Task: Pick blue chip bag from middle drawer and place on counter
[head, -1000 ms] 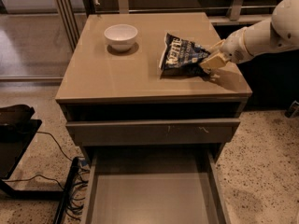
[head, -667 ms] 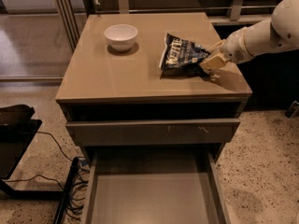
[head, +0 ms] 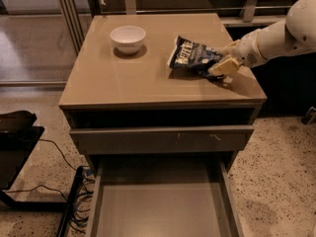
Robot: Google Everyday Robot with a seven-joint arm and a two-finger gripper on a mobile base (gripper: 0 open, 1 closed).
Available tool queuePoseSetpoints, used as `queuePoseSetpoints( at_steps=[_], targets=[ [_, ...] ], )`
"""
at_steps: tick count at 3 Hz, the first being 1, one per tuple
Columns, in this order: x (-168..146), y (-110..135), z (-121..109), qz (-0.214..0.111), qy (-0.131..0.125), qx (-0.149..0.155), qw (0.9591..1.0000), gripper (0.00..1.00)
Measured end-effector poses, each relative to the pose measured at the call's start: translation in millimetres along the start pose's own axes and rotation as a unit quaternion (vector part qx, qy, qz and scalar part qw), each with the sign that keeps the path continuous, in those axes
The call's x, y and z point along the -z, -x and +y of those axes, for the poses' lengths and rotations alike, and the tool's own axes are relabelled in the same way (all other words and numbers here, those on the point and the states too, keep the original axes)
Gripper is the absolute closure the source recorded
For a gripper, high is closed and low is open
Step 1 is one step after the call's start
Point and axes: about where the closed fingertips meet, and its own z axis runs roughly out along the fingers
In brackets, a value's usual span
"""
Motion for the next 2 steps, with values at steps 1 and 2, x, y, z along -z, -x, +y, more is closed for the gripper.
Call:
queuePoseSetpoints(
  at_steps=[1,2],
  targets=[
    [0.0,0.0,0.0,0.0,0.0,0.0,1.0,0.0],
    [-0.1,0.0,0.0,0.0,0.0,0.0,1.0,0.0]
  ],
)
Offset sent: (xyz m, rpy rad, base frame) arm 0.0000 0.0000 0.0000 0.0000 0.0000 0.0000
